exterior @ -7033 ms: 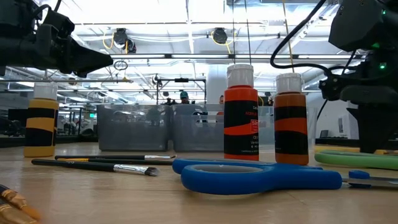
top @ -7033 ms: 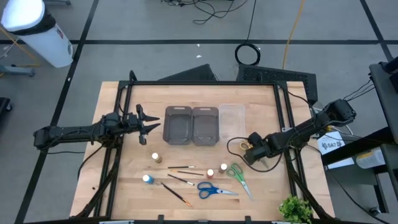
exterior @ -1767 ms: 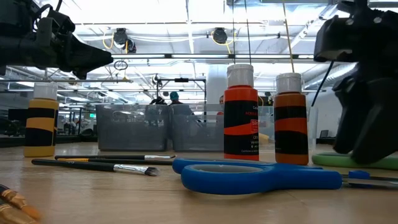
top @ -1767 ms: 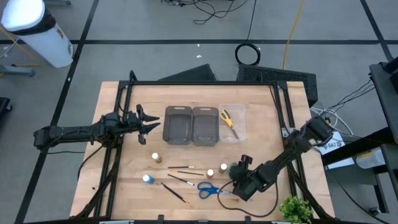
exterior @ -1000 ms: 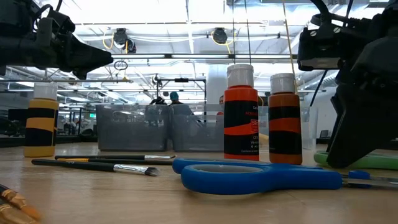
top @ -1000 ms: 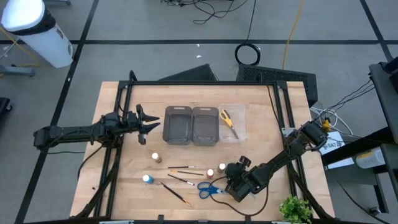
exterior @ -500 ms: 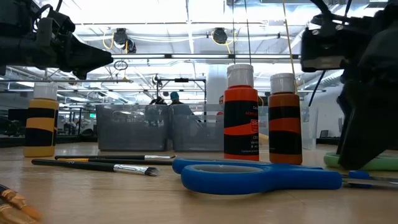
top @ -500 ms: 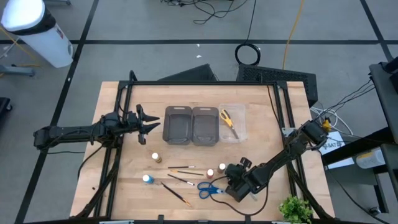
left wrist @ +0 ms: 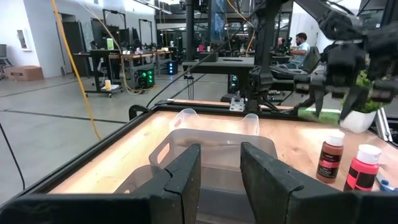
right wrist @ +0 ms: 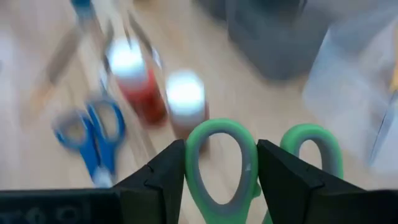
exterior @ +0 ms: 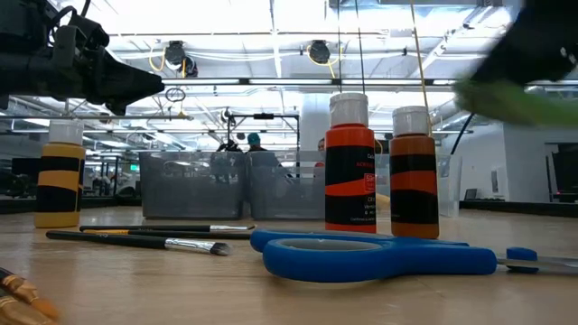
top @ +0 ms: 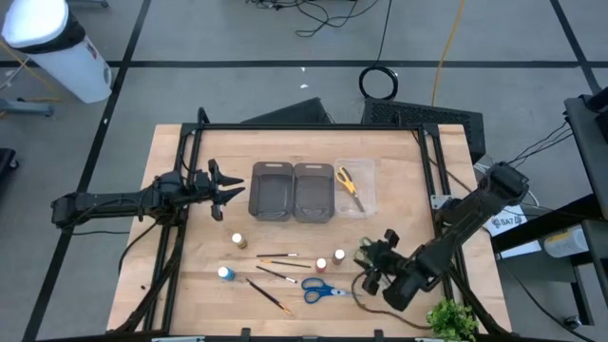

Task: Pick & Place Paint Supplies
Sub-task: Put the green scissors into the transparent bin

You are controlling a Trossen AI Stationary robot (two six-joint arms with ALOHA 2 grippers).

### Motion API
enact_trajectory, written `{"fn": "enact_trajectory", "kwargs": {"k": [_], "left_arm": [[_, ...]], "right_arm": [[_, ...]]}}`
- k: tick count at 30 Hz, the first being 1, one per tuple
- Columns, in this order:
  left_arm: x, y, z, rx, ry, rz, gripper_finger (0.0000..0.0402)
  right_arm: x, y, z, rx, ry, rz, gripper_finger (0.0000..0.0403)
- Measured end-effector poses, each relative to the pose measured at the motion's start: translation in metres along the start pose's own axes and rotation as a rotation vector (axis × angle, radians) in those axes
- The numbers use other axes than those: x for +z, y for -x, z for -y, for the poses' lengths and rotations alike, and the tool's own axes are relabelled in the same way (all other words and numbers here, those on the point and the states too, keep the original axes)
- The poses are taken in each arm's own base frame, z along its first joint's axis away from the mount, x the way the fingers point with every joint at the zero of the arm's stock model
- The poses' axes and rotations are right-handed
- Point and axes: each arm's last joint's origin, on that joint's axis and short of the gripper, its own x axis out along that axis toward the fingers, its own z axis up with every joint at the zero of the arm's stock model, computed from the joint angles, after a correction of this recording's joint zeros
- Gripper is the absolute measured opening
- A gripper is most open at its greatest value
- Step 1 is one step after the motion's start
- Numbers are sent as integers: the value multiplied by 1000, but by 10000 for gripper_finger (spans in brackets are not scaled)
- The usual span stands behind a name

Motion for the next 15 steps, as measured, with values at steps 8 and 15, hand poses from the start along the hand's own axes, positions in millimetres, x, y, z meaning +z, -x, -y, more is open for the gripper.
{"fn": "enact_trajectory", "kwargs": {"k": [8,15], "left_arm": [[0,0,0,0,0,0,124],[0,0,0,0,0,0,124]], "right_arm": [[34,9,9,-9,19,178,161],[92,3,28,-27,56,330,161]]}}
